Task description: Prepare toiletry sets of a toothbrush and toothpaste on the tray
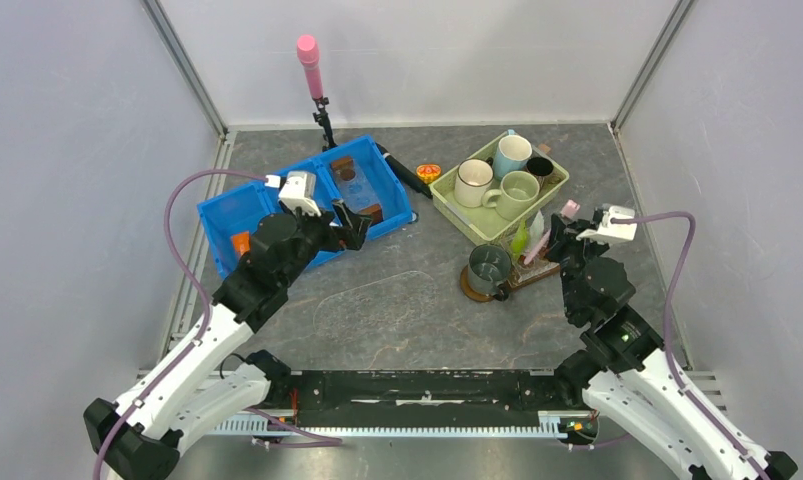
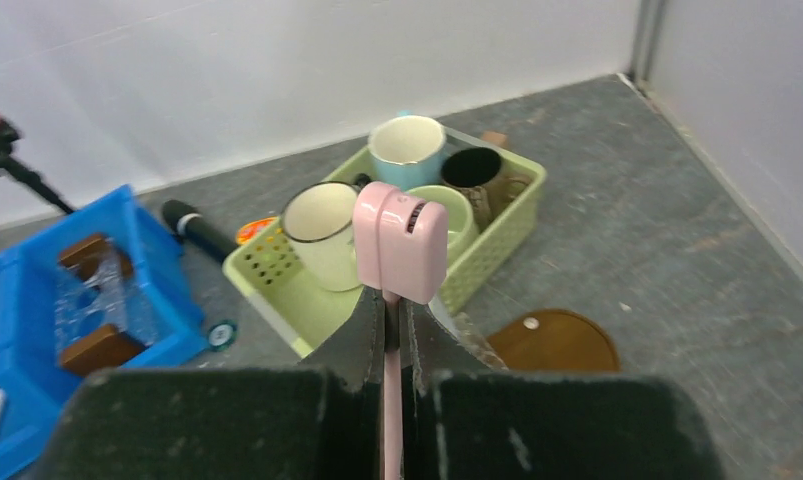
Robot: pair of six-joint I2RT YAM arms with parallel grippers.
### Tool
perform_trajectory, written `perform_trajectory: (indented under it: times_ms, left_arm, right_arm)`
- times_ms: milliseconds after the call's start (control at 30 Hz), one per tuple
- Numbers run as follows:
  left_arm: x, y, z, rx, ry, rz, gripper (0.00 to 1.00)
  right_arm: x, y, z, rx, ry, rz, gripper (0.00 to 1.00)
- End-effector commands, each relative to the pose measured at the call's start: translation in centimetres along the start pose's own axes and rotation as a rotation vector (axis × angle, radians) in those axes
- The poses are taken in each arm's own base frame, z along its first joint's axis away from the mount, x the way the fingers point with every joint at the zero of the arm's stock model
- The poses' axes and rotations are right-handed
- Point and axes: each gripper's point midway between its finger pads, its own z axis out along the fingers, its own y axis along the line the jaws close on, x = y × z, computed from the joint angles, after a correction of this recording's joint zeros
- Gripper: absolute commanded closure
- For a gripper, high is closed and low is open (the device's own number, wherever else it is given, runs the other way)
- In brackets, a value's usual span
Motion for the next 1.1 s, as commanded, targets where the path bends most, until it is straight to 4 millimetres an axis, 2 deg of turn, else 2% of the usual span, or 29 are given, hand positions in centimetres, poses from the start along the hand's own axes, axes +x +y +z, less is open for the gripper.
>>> perform_trajectory:
  times_ms: [0,100,333,700,1067]
  left_arm:
    - [0.0,0.7,-0.5,-0.028,0.003,-0.038,0.00]
    - [0.2,1.2,-0.7,-0.045,-0.001,-0.042,0.00]
    - [0.1,1.9,-0.7,-0.069,-0.006,-0.042,0.00]
    - [0.3,2.5,-1.1,-0.095,-0.015,-0.062,0.00]
    - [0.5,2.6,-1.2,-0.098,-0.010,-0.068,0.00]
  right_arm:
    - [-1.9,-3.3,-0.4,0.167,-0.115,0.049,1.00]
    - [-1.4,-4.5,-0.6,0.224,-0.124,0.026,1.00]
    - [-1.0,-5.7,-0.8,0.270,-0.172,0.042,1.00]
    - [0.6,-6.3,-0.2,0.306,-0.202,0.015,1.00]
    - [1.2,-6.4,0.7,0.326,-0.203,-0.057,1.00]
